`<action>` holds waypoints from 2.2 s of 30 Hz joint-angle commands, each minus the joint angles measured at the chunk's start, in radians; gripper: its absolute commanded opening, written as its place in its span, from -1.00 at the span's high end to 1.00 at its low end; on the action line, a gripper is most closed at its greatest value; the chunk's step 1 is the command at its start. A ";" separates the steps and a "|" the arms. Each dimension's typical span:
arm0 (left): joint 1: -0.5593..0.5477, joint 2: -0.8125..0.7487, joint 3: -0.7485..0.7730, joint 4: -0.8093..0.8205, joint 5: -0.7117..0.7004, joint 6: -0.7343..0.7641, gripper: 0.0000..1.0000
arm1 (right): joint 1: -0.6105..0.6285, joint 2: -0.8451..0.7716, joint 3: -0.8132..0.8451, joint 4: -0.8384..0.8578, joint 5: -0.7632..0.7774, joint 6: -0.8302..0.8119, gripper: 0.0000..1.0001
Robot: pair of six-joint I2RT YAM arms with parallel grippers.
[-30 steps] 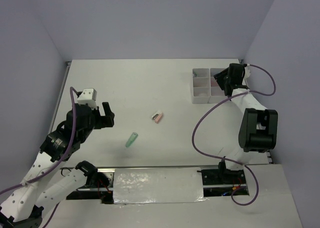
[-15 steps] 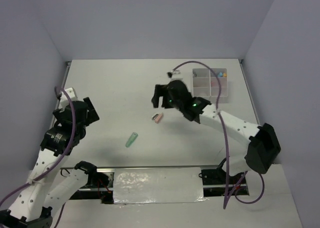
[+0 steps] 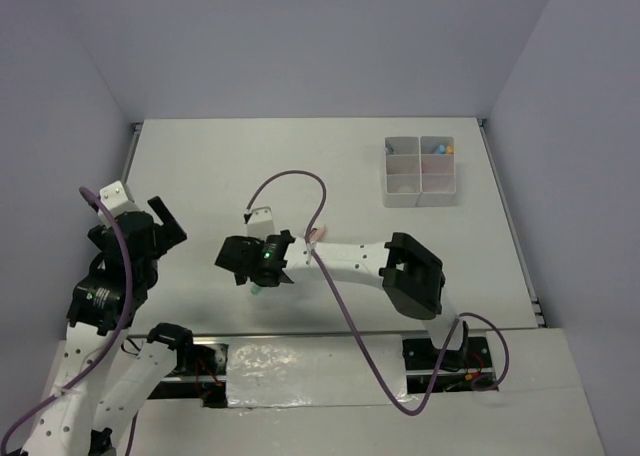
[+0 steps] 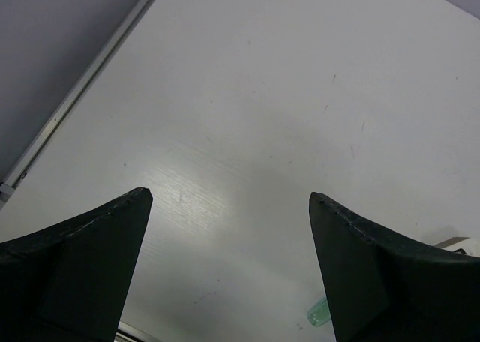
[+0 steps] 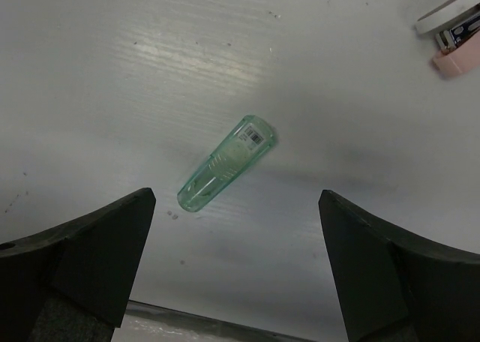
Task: Sort the stationery into containers
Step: Pick up the pen from the center of the board, then place the pen in the storage box.
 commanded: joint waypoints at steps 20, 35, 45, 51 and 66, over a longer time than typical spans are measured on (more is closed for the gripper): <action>-0.002 -0.039 -0.002 0.052 0.046 0.031 -0.99 | 0.005 0.178 0.049 -0.029 -0.017 0.177 -0.58; -0.012 -0.045 -0.004 0.053 0.048 0.036 -0.99 | -0.085 0.135 -0.171 0.228 -0.198 0.036 1.00; -0.016 -0.048 -0.005 0.058 0.054 0.037 -0.99 | -0.210 -0.310 -0.529 0.552 -0.205 -0.027 1.00; -0.026 -0.051 -0.007 0.061 0.062 0.040 -0.99 | -0.485 -0.689 -0.721 0.472 -0.040 0.071 0.98; -0.059 -0.073 -0.011 0.065 0.066 0.047 -0.99 | -1.256 -0.609 -0.566 0.472 -0.298 0.143 1.00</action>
